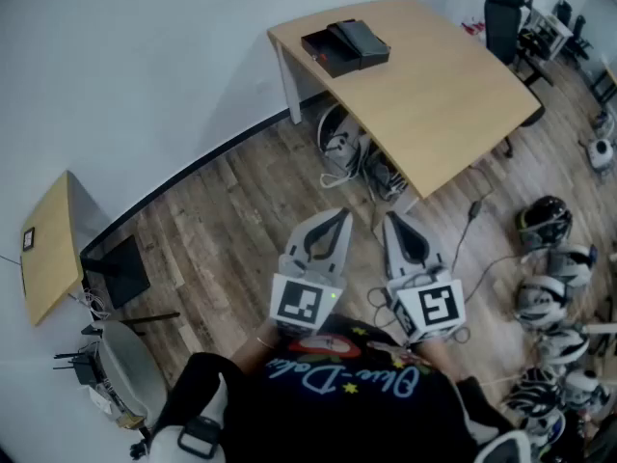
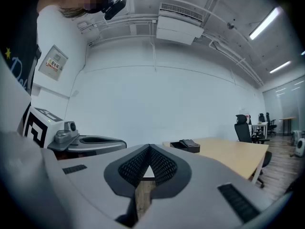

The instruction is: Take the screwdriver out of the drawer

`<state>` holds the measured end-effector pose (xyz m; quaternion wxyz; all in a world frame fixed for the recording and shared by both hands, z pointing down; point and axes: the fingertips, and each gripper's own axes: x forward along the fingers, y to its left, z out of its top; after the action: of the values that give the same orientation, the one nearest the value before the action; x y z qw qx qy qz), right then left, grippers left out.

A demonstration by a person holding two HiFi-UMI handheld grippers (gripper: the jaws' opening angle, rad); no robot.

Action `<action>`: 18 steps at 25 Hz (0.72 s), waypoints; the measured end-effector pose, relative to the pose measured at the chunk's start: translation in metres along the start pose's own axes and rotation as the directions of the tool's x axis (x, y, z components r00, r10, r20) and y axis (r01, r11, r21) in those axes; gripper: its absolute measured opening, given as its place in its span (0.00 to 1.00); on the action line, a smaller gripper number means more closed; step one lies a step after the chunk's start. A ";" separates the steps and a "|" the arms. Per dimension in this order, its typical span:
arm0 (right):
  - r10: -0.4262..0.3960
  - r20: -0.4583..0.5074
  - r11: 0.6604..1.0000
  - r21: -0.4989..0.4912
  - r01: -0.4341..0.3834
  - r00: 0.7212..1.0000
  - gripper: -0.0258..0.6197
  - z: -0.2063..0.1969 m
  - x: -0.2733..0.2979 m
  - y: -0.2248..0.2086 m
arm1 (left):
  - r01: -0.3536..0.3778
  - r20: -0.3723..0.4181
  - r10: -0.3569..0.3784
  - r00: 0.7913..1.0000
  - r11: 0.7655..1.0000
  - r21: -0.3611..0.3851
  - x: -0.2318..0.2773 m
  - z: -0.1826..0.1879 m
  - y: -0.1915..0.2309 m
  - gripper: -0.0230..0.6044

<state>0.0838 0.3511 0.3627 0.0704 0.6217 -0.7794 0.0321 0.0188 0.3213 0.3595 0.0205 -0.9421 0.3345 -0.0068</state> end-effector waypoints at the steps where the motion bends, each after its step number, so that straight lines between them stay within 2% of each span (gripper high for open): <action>1: 0.001 0.005 1.000 0.003 -0.001 1.000 0.04 0.000 0.003 0.000 | 0.000 -0.002 0.000 1.000 1.000 0.004 0.001 -0.001 0.003 0.04; 10: 0.003 0.058 1.000 0.022 -0.004 0.998 0.04 0.005 0.027 0.005 | -0.007 0.001 0.007 1.000 1.000 -0.005 0.002 -0.005 0.028 0.04; 18: 0.004 0.037 1.000 0.008 -0.004 0.999 0.04 0.005 0.053 0.017 | -0.022 0.006 0.022 1.000 1.000 -0.017 0.000 -0.010 0.059 0.04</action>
<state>0.0550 0.3032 0.3661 0.0535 0.6210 -0.7816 0.0239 -0.0180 0.2753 0.3673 0.0136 -0.9386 0.3448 -0.0006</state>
